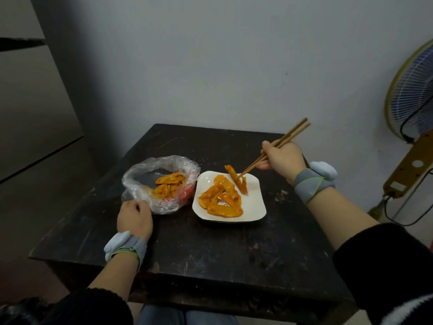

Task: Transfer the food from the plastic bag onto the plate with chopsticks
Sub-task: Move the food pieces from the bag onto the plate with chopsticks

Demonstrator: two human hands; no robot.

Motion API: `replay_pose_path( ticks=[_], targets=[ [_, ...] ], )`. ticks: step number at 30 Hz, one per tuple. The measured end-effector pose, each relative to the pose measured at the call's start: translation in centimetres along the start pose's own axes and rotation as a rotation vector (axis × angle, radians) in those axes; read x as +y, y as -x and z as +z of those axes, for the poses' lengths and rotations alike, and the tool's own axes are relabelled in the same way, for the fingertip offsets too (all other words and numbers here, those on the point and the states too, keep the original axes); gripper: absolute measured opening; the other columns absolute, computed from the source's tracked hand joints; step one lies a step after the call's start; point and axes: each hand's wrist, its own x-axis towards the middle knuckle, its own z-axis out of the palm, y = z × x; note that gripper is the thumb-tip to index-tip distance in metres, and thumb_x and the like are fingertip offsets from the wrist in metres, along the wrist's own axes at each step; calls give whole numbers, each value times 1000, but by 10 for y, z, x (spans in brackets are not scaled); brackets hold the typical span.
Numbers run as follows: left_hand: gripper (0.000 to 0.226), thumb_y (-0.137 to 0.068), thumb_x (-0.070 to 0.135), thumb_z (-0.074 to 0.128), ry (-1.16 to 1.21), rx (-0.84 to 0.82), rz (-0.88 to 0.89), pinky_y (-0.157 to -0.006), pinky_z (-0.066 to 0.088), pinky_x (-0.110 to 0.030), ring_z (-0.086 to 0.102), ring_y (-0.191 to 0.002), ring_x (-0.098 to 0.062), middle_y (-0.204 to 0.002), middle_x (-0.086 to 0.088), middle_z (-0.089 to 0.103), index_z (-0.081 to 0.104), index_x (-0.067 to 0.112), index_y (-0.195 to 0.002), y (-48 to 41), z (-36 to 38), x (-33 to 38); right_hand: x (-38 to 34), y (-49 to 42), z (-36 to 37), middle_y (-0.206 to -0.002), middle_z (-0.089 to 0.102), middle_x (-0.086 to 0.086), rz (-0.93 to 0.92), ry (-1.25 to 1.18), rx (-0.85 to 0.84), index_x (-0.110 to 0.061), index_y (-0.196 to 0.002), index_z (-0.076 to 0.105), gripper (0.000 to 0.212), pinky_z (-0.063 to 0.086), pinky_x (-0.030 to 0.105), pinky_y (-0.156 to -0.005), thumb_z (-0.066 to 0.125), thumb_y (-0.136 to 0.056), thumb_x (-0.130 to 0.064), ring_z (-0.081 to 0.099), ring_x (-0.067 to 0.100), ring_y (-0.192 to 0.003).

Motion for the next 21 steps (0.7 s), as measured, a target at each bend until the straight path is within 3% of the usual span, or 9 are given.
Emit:
replay_pose_path(
  ticks=[3, 7, 13, 18, 21],
  targets=[
    [37, -93, 20, 39, 10, -4, -11, -68, 33, -34, 51, -81, -34, -98, -24, 56, 59, -7, -79, 0, -1, 1, -5, 8, 18, -84, 71, 18, -60, 191, -10, 1, -106, 57, 29, 62, 33, -63, 57, -95, -25, 72, 25, -60],
    [35, -93, 19, 39, 3, 0, -12, -67, 30, -33, 44, -77, -27, -99, -24, 56, 58, -6, -78, 1, -2, 3, -10, 12, 31, -84, 71, 17, -175, 380, -26, -2, -97, 60, 33, 58, 46, -83, 54, -92, -34, 71, 34, -83],
    [36, -93, 19, 39, 12, -3, -7, -68, 32, -33, 47, -78, -29, -99, -24, 56, 58, -6, -77, 1, -2, 3, -25, 14, 36, -89, 70, 14, -254, 496, -36, -6, -87, 64, 27, 56, 43, -84, 54, -91, -31, 68, 31, -83],
    [35, -93, 19, 40, 14, -2, -10, -68, 31, -33, 50, -82, -34, -99, -25, 56, 59, -7, -78, 1, -2, 2, -31, 14, 37, -94, 70, 15, -269, 500, -47, -10, -85, 57, 17, 56, 43, -85, 55, -92, -25, 68, 33, -86],
    [35, -93, 19, 40, 26, -6, -15, -67, 31, -33, 46, -77, -28, -98, -24, 56, 58, -6, -76, 1, -3, 3, -34, 13, 37, -90, 70, 15, -269, 485, -41, -11, -81, 57, 19, 57, 45, -83, 55, -91, -27, 69, 35, -84]
  ],
)
